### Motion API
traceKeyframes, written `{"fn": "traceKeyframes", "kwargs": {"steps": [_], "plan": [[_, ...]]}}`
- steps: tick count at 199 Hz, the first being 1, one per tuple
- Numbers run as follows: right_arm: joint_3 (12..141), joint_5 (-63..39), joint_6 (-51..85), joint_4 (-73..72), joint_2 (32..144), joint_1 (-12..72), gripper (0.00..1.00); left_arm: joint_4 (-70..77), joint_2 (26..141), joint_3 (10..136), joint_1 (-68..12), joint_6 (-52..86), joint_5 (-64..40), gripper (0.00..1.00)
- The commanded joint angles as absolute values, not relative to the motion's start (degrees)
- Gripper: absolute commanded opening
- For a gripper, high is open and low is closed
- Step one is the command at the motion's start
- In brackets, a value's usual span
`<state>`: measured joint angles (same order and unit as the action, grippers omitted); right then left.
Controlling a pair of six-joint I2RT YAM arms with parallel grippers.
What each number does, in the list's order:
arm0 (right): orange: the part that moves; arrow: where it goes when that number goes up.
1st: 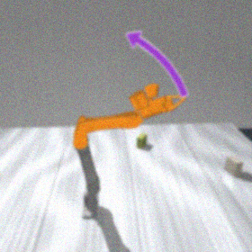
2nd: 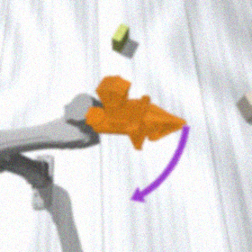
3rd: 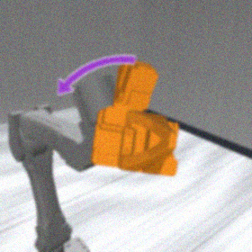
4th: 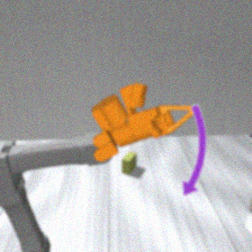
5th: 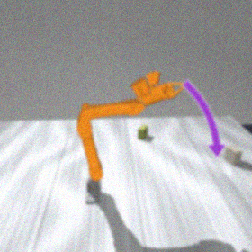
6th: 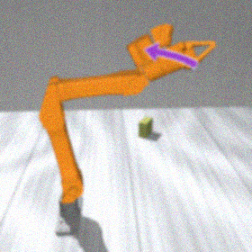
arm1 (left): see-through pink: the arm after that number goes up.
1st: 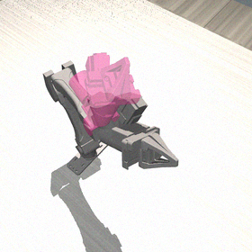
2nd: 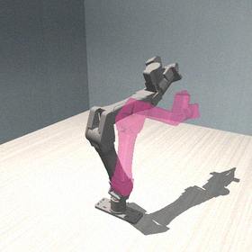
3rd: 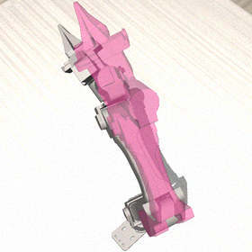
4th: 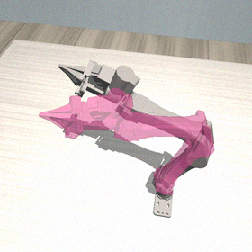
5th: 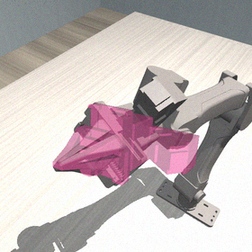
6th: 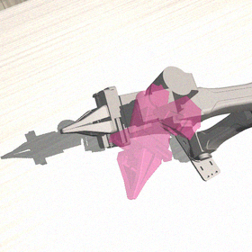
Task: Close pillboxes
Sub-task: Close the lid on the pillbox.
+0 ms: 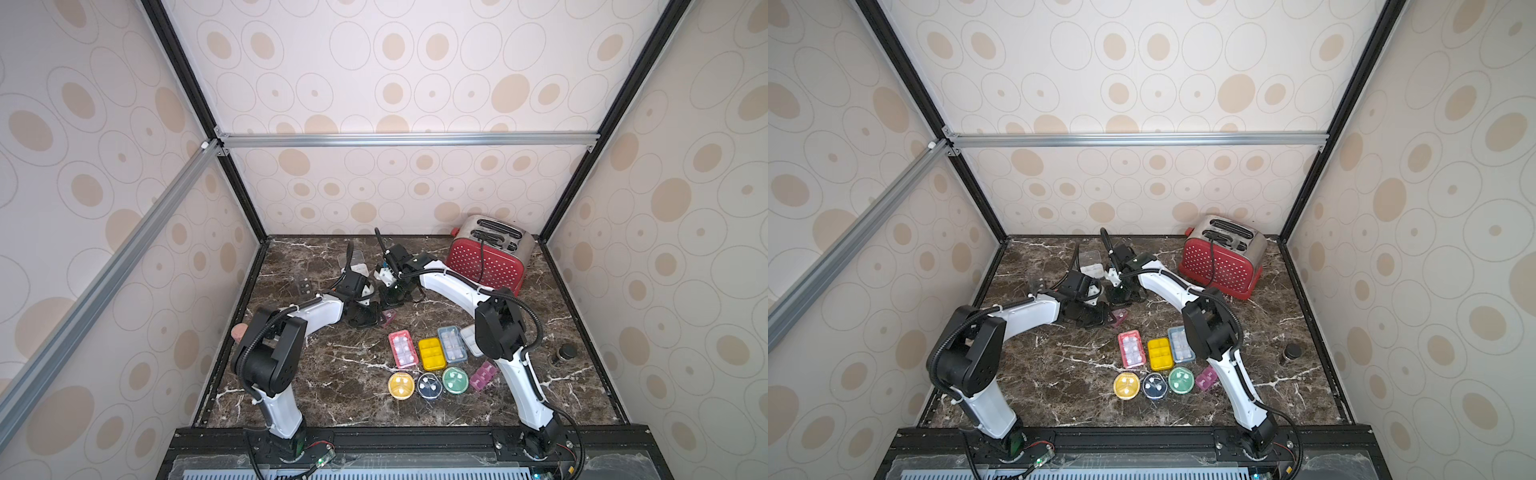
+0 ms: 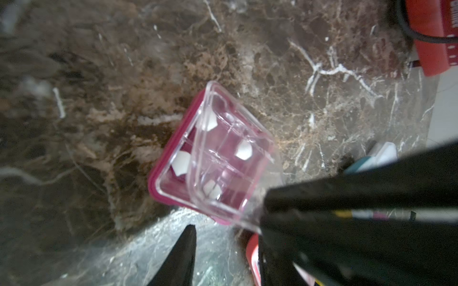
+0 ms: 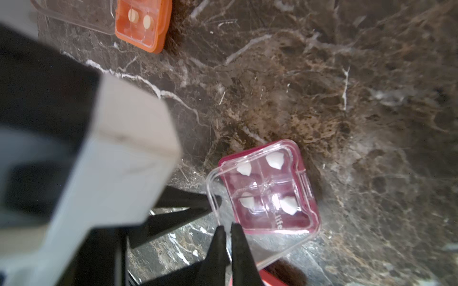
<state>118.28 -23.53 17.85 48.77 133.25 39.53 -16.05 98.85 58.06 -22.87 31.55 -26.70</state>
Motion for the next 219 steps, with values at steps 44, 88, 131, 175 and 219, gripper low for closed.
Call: {"fn": "traceKeyframes", "kwargs": {"steps": [44, 88, 131, 175, 219], "plan": [[119.4, -20.5, 18.9, 49.9, 133.4, 39.0, 0.27, -17.1, 86.9, 54.0, -22.6, 31.5, -24.2, 0.54], [119.6, -18.1, 19.4, 48.9, 134.7, 38.8, 0.27, -15.7, 88.7, 57.3, -20.5, 34.1, -21.5, 0.71], [119.8, -19.4, 18.5, 49.8, 136.8, 38.8, 0.28, -14.0, 92.9, 58.7, -20.2, 32.3, -18.7, 0.72], [119.2, -18.6, 18.1, 49.1, 136.8, 38.8, 0.28, -13.9, 97.1, 59.8, -20.1, 31.7, -18.0, 0.73], [119.6, -16.1, 16.1, 50.7, 137.6, 38.8, 0.46, -15.0, 100.0, 60.8, -20.1, 30.9, -17.1, 0.64]]}}
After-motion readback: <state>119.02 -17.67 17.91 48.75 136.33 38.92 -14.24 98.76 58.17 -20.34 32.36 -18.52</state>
